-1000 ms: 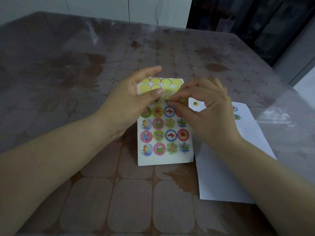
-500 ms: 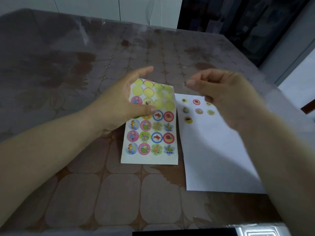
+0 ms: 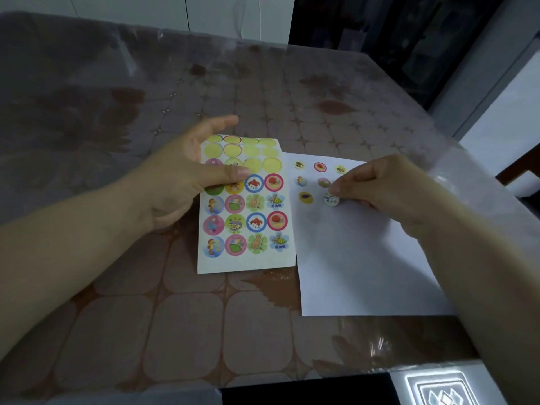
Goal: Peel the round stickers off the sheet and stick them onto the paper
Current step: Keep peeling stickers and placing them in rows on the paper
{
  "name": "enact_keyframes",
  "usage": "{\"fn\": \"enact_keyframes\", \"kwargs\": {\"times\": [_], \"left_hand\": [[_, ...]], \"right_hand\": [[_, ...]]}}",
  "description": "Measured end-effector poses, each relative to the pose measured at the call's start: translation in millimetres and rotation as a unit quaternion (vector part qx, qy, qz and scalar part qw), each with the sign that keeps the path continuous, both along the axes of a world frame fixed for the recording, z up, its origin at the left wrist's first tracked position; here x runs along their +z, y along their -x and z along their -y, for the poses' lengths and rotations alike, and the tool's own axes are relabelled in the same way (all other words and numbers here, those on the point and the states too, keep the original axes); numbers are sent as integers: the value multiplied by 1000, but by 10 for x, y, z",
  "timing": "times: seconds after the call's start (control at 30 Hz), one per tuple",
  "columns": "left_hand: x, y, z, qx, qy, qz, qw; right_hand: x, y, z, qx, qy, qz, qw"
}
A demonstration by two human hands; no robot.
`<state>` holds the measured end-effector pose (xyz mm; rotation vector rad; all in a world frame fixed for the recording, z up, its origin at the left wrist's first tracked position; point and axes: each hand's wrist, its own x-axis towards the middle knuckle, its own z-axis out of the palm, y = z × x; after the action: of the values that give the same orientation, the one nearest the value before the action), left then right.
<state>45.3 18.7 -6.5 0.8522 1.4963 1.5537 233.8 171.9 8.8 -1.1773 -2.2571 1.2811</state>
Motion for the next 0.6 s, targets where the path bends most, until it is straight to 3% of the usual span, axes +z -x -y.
{"fn": "enact_keyframes", "kwargs": {"times": [0.4, 0.6], "left_hand": [[-33, -2, 0, -44, -7, -19, 999], [-26, 11, 17, -53, -12, -36, 998]], "right_hand": [[-78, 34, 21, -17, -75, 7, 997], [-88, 46, -32, -9, -103, 66, 992]]}}
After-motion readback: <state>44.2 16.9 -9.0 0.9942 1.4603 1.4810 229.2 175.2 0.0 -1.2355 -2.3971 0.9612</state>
